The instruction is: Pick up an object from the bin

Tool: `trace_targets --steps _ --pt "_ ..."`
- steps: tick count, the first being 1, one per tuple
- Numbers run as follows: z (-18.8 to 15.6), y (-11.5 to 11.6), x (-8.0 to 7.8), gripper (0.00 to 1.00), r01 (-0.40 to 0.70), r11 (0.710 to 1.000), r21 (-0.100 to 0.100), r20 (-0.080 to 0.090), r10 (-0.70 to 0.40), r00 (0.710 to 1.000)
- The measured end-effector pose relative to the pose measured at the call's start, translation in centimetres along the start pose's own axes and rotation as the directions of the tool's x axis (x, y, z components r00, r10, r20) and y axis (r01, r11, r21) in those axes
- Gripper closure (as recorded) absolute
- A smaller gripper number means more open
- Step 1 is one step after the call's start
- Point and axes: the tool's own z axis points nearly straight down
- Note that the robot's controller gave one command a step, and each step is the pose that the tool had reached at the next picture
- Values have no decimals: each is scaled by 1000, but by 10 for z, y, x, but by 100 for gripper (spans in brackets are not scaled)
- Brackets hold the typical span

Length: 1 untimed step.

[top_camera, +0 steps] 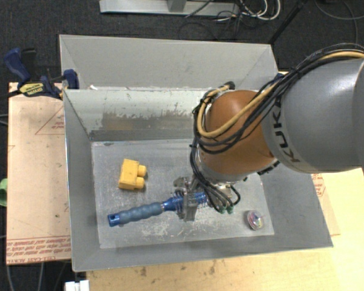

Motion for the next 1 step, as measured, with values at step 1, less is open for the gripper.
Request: trace_targets --steps 1 --pt "-108 6 -11 100 -19 1000 -1 2 19 1000"
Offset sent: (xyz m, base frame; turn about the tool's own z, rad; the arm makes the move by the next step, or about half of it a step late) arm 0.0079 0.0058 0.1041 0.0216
